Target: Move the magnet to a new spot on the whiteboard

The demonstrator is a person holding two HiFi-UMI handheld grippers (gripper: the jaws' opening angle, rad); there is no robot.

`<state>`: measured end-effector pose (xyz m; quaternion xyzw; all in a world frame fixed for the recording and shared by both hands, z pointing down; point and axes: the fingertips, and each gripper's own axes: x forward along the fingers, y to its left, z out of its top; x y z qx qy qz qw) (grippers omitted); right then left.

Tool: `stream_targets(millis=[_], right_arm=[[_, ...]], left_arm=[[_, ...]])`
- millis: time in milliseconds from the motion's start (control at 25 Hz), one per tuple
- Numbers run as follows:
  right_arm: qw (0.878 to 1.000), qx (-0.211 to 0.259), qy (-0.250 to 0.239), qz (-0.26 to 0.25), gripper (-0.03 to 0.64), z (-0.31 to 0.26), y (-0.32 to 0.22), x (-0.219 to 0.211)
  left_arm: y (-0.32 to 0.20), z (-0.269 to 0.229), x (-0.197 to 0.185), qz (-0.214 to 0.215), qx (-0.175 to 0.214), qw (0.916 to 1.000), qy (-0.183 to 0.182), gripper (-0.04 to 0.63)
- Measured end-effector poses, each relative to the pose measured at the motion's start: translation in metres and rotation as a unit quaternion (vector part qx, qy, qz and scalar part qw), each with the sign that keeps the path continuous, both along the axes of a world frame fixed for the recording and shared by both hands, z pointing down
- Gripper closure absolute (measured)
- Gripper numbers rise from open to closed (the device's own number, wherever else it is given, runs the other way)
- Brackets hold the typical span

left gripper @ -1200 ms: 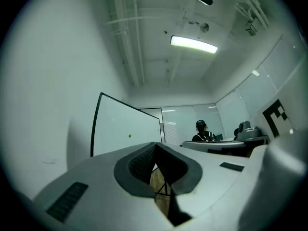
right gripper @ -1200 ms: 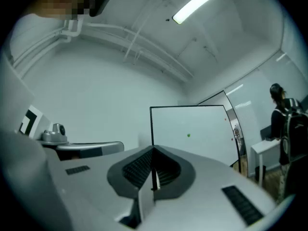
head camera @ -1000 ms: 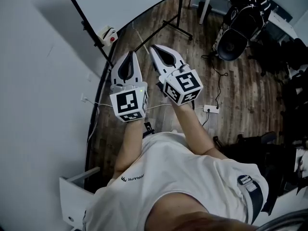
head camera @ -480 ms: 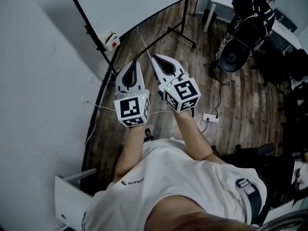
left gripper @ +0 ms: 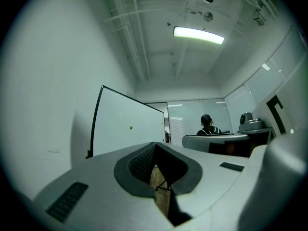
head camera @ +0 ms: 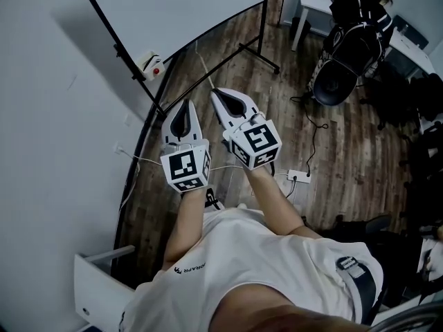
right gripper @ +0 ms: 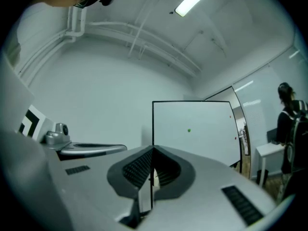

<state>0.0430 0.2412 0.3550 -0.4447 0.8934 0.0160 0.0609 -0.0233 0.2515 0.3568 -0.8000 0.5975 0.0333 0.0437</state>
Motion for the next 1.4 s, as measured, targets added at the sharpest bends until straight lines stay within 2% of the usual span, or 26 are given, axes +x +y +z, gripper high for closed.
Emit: stream_targets(millis=[320,960,1400], right_arm=[[1.000,-0.011,-0.009,0.012,0.604,0.015,-0.044,0.007],[0.999,0.006,0.012,0.038,0.604,-0.001,-0.234,-0.032],[0.998,0.021,0.006,0.053,0.604,-0.014,-0.335,-0.060]], left_arm=[[-0.046,0.016,0.004,0.009,-0.003,1.0000,0.000,0.592],[-0.246,0.001,-0.034,0.034,0.012,0.9992,0.015,0.592],[-0.346,-0.010,-0.061,0.046,0.025,0.9985,0.012,0.592]])
